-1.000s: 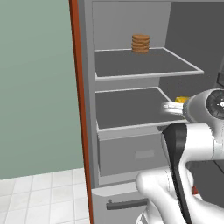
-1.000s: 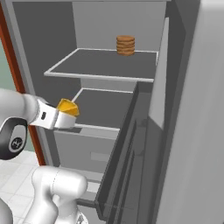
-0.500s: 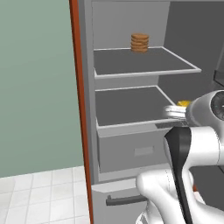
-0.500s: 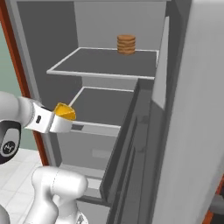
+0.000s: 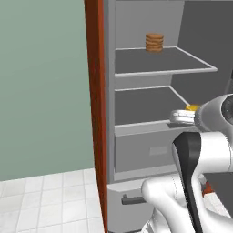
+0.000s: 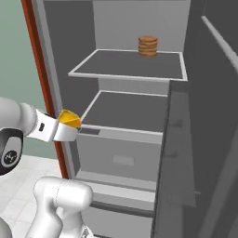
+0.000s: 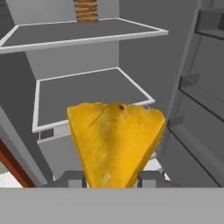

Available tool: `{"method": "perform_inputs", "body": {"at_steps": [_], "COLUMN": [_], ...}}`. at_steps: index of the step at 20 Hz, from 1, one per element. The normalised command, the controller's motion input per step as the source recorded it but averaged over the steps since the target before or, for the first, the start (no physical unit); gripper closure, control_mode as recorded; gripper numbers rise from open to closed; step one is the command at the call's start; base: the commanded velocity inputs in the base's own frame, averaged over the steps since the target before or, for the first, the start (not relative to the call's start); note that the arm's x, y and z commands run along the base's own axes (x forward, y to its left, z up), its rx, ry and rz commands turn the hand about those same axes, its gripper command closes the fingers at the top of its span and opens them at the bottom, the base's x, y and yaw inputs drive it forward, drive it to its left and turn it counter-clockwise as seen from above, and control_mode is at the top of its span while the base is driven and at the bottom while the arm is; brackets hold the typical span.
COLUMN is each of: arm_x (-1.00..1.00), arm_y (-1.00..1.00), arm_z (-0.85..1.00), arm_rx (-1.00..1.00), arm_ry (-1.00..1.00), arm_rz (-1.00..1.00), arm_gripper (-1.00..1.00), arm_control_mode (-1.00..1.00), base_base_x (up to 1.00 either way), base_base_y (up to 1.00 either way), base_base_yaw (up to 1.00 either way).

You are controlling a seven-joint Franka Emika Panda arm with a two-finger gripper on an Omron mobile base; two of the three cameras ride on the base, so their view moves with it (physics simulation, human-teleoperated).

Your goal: Pick the cheese from the fridge and the cheese grater from the cabinet and place them next to the salad bowl.

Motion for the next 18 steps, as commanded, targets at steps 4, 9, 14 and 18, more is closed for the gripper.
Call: {"method": "perform_inputs", "body": {"at_steps": [4, 9, 14, 18], "arm_x": [0.00, 0.00, 0.00, 0.00], "arm_y": [0.00, 0.00, 0.00, 0.00], "arm_z": [0.00, 0.00, 0.00, 0.00], "arm_rx": [0.00, 0.00, 0.00, 0.00], "arm_ry": [0.00, 0.00, 0.00, 0.00], "arm_rz": [0.00, 0.00, 0.00, 0.00], "arm_gripper": [1.00, 1.00, 1.00, 1.00], "arm_control_mode": [1.00, 1.00, 1.00, 1.00], "base_base_x": [-0.19, -0.22, -0.15, -0.28], "base_base_y": [0.83, 0.96, 0.92, 0.26], "base_base_yaw": [0.00, 0.00, 0.00, -0.49]}}
